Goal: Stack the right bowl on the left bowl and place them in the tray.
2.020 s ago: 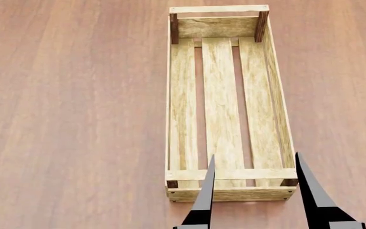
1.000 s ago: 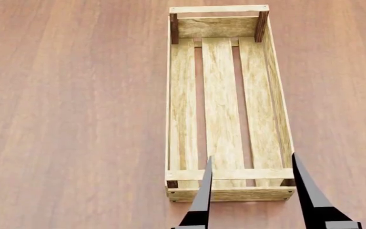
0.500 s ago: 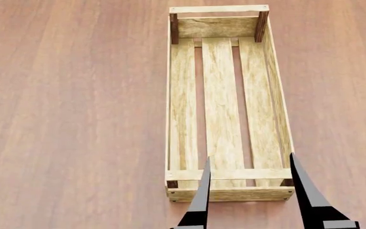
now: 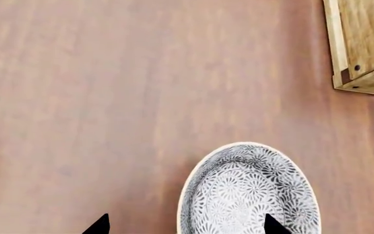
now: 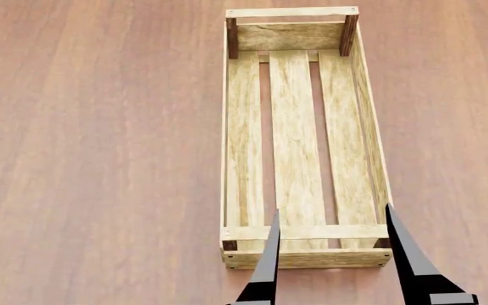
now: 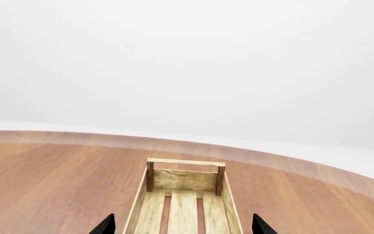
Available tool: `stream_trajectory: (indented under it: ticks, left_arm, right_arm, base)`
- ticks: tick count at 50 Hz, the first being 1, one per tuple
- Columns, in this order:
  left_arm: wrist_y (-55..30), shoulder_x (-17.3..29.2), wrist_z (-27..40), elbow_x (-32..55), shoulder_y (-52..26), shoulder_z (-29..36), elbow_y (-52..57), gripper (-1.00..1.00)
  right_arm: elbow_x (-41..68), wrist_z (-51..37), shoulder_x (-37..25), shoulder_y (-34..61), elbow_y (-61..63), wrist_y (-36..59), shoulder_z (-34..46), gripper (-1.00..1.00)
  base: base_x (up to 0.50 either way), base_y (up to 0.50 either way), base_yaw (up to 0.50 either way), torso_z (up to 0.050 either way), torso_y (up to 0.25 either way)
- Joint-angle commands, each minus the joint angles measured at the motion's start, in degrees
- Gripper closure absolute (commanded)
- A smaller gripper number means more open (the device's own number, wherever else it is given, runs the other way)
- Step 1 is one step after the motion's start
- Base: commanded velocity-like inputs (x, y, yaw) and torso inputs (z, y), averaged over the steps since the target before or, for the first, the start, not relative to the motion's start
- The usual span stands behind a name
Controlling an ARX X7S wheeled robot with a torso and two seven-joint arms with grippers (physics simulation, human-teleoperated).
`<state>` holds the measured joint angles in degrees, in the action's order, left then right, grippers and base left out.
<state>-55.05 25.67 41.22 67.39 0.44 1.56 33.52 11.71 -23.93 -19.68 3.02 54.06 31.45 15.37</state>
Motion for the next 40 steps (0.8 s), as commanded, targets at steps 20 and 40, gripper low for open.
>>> stream_trajectory:
  ticks: [20,40]
  left_arm:
    - [3.38,-1.41,-4.71,-3.69,-0.27,0.06,-5.46,-1.0]
    - [4.22,-1.58,-5.43,-4.8,-0.47,1.33,-6.87,-1.0]
  right_arm:
    - [0.32,0.98,0.3,0.36,-2.5,-2.34,-0.9,-1.0]
    - [0.68,0.5,-0.19,0.43,-2.69,-2.65,-0.59,-1.0]
  base:
    - [0.0,0.0,0.0,0.0,0.0]
    - [0.0,0.0,0.0,0.0,0.0]
